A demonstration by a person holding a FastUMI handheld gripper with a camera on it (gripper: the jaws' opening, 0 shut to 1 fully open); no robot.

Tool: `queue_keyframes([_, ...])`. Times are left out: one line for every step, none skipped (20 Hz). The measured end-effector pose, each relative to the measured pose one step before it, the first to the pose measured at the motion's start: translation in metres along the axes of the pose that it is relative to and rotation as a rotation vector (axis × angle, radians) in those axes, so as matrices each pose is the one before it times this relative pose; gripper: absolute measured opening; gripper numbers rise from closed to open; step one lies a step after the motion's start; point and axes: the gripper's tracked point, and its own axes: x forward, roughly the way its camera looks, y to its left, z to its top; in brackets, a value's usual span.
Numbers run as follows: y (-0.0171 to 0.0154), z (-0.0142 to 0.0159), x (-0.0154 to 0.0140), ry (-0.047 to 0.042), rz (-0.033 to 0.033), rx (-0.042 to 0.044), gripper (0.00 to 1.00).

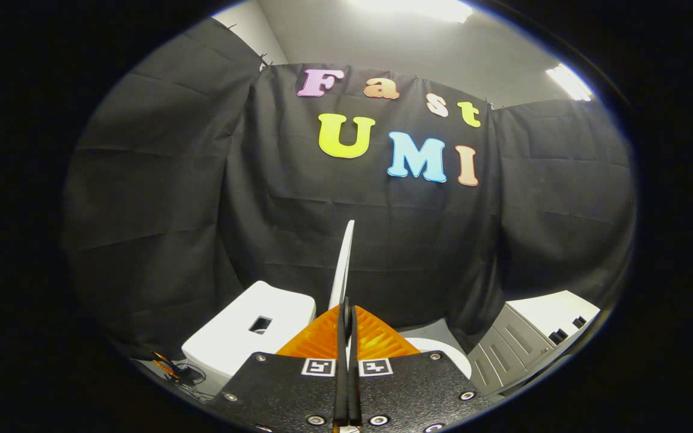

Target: Open the toilet lid.

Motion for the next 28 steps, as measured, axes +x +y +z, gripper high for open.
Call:
queue_keyframes([0.00441,0.00123,0.00076,-0.00168,0.00652,-0.00493,0.00])
queue_keyframes([0.00489,-0.00058,0.00072,-0.00159,0.00548,-0.00279,0.00])
queue_keyframes([0.00527,0.00125,-0.00036,-0.00081,0.00705,-0.00414,0.00])
queue_keyframes([0.00545,-0.00032,0.00023,-0.00129,0.00884,-0.00416,0.00])
queue_keyframes([0.00603,0.00080,0.00082,-0.00005,0.00899,-0.00395,0.00])
queue_keyframes([0.00641,-0.00025,0.00069,-0.00031,0.01029,-0.00491,0.00])
queue_keyframes([0.00724,0.00034,0.00041,0.00194,0.01190,-0.00696,0.00])
queue_keyframes([0.00558,-0.00010,0.00092,0.00147,0.00981,-0.00801,0.00])
queue_keyframes([0.00693,0.00149,0.00069,0.00198,0.01156,-0.01255,0.00])
queue_keyframes([0.00631,-0.00072,0.00014,0.00045,0.00981,-0.01645,0.00])
queue_keyframes([0.00661,0.00090,0.00010,0.00163,0.01158,-0.01477,0.00])
queue_keyframes([0.00674,-0.00168,0.00093,-0.00028,0.01276,-0.01189,0.00])
queue_keyframes([0.00707,0.00070,0.00087,0.00168,0.01313,-0.01075,0.00])
queue_keyframes([0.00456,-0.00012,0.00093,0.00111,0.00750,-0.01494,0.00])
queue_keyframes([0.00323,0.00134,0.00011,0.00184,0.00011,-0.02436,0.00])
queue_keyframes([0.00223,0.00092,0.00086,-0.00113,0.00122,-0.01882,0.00])
queue_keyframes([0.00335,0.00069,0.00058,-0.00124,0.00198,-0.01078,0.00])
queue_keyframes([0.00424,-0.00272,0.00178,-0.00048,0.00376,-0.00429,0.00])
queue_keyframes([0.00273,0.00020,0.00022,-0.00173,-0.00029,-0.00285,0.00])
queue_keyframes([0.00166,0.00026,0.00033,-0.00101,-0.00199,-0.00672,0.00])
queue_keyframes([0.00245,0.00104,-0.00015,-0.00103,-0.00232,-0.00708,0.00])
queue_keyframes([0.00201,-0.00115,-0.00025,-0.00041,0.00102,-0.00435,0.00])
queue_keyframes([0.00179,0.00137,-0.00121,-0.00132,0.00223,-0.00041,0.00])
queue_keyframes([0.00076,-0.00056,0.00087,0.00004,0.00212,0.00488,0.00])
queue_keyframes([0.00123,-0.00075,0.00009,-0.00006,0.00154,0.00622,0.00])
queue_keyframes([0.00004,-0.00044,0.00016,0.00011,0.00059,0.00345,0.00])
queue_keyframes([-0.00077,0.00065,0.00020,-0.00068,-0.00102,0.00073,0.00])
queue_keyframes([0.00016,-0.00060,0.00010,0.00041,0.00003,-0.00589,0.00])
